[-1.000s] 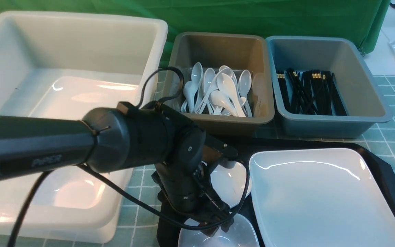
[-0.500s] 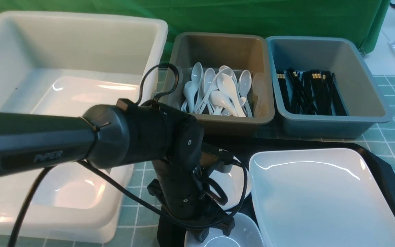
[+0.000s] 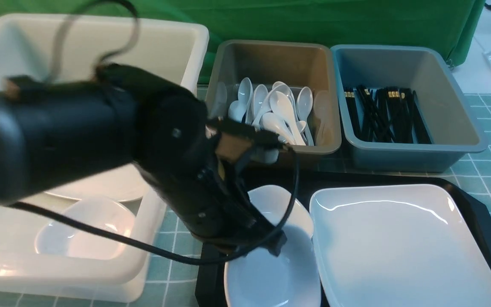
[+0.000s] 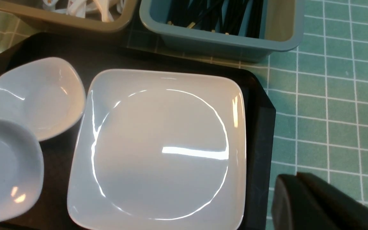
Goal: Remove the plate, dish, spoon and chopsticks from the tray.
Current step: Use the left arm to put the small plate into the large storage box on the left
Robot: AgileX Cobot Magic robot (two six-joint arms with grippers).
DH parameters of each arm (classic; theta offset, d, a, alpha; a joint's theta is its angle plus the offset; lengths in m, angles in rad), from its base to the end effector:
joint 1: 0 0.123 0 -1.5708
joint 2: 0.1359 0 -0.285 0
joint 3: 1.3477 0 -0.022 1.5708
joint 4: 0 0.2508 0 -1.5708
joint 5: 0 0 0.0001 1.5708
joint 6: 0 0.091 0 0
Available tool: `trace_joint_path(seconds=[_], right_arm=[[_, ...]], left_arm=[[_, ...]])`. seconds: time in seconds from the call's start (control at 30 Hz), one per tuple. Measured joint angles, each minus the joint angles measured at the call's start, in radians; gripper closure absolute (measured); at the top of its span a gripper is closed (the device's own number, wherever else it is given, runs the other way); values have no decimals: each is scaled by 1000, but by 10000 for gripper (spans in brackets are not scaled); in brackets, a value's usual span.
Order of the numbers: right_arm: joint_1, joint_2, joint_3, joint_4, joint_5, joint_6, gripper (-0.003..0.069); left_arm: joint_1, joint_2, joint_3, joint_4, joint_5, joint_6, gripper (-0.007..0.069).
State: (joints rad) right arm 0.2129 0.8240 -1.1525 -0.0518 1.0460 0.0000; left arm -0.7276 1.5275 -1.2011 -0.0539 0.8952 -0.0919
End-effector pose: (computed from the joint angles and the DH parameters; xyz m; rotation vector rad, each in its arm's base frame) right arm 0.1284 0.0236 0.4242 -0.2372 2.1875 0.0553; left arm 0.2317 -0.2114 0.2863 0.8259 2.6175 -0.3048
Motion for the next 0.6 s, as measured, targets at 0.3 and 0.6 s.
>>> trace_joint_path(seconds=[0.3,0.6], right_arm=[[0,0,0,0,-2,0,606],[0,0,0,0,-22,0,596]], left_arm=[[235,-242,-58,-11,25,-9,604],[857,-361,98,-99,34,115,604]])
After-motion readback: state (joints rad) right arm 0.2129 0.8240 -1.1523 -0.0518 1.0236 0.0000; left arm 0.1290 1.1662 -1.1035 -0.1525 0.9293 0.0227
